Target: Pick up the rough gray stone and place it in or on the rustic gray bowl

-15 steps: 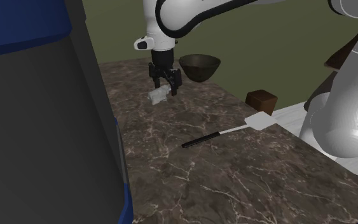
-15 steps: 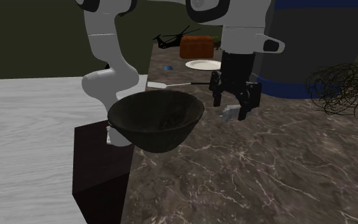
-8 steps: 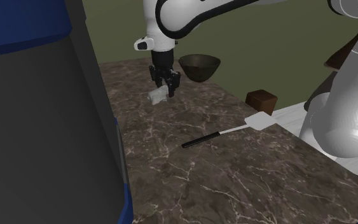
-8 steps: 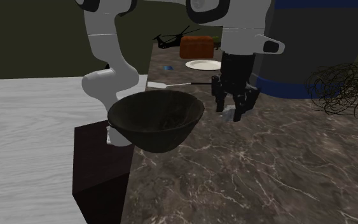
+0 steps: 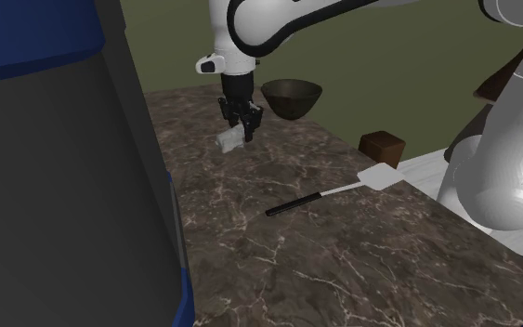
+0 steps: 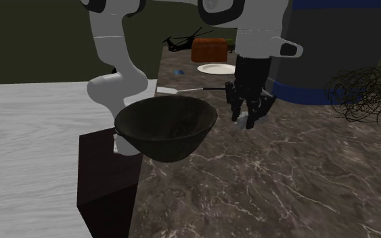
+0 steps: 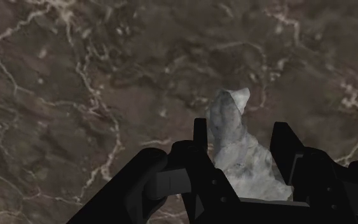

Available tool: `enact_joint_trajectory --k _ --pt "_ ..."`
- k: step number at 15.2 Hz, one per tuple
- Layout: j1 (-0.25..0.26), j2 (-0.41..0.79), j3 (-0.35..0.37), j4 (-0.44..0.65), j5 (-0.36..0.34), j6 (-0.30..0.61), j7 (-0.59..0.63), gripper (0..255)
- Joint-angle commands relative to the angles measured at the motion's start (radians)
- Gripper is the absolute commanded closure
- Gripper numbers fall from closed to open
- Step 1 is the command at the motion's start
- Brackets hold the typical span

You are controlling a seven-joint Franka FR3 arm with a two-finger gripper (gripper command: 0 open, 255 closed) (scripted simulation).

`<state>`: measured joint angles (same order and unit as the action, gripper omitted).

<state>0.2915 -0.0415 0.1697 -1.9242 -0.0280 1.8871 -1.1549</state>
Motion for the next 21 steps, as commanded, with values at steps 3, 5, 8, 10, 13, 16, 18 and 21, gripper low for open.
enact_joint_trajectory --k 3,5,8,10,13,16,18,21 --pt "0.000 -0.003 0.000 0.023 0.001 -0.026 -0.001 255" --pt "0.000 -0.005 0.000 0.048 0.001 -0.053 -0.002 255" --pt "0.000 -0.006 0.000 0.087 0.002 -0.093 -0.003 255" --pt "0.000 -0.006 0.000 0.114 0.002 -0.120 -0.004 255" --pt "0.000 -0.004 0.000 0.157 0.002 -0.160 -0.005 255" --pt "0.000 0.000 0.000 0.202 0.001 -0.202 -0.006 255" --pt "0.000 0.004 0.000 0.234 0.001 -0.229 -0.006 255" --pt "0.000 0.012 0.001 0.284 -0.001 -0.272 -0.006 255"
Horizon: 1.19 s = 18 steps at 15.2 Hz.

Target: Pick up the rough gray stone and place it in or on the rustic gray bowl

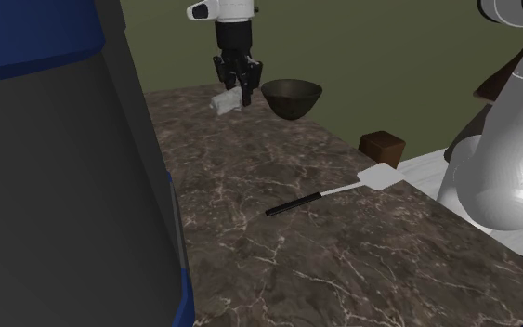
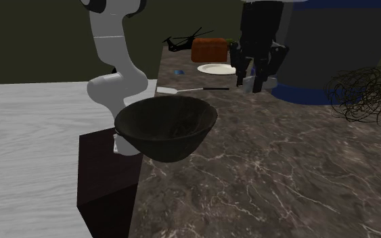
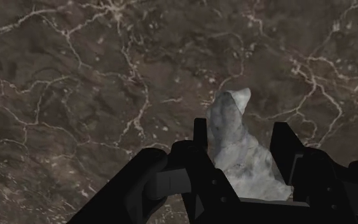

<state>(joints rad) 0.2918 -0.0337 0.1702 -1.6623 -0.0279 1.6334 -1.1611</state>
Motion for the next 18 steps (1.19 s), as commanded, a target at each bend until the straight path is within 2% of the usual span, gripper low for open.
enact_joint_trajectory --k 1,12,13,18 --pt "0.000 0.007 0.000 0.039 -0.001 -0.032 0.000 255" --pt "0.004 0.062 0.005 0.259 -0.011 -0.198 0.002 255" --pt "0.005 0.064 0.005 0.264 -0.011 -0.201 0.002 255" --pt "-0.058 -0.016 -0.057 0.174 0.000 -0.187 -0.120 255"
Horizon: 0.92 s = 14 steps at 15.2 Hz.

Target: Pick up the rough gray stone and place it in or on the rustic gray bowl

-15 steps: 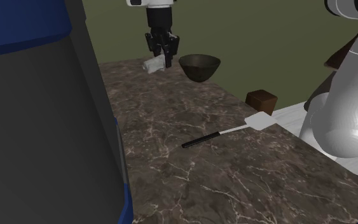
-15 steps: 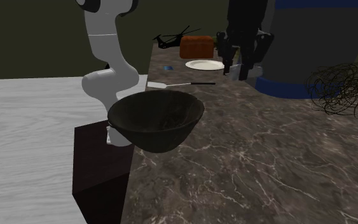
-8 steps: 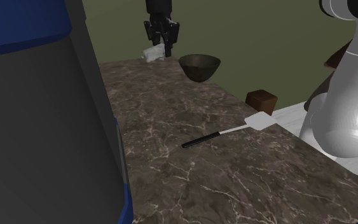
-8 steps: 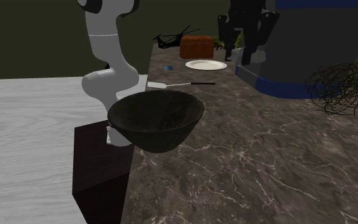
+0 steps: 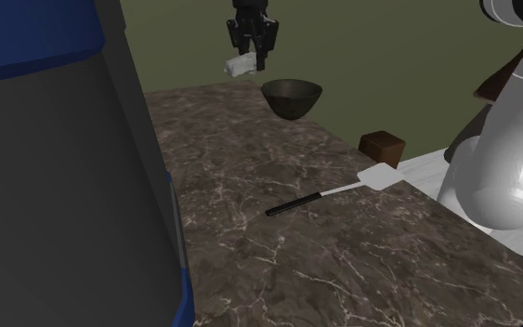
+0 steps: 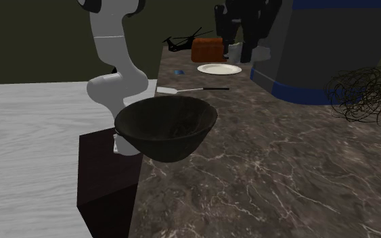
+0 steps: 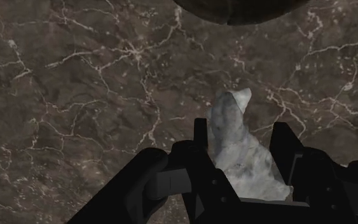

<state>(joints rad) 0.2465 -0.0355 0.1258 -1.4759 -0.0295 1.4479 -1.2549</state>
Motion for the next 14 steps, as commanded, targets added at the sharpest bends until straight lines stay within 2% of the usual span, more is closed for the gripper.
enact_joint_trajectory --k 1,14 --pt "-0.024 -0.027 -0.026 -0.026 0.003 0.001 -0.051 255" --pt "-0.155 -0.095 -0.196 -0.102 -0.009 0.018 -0.352 255"
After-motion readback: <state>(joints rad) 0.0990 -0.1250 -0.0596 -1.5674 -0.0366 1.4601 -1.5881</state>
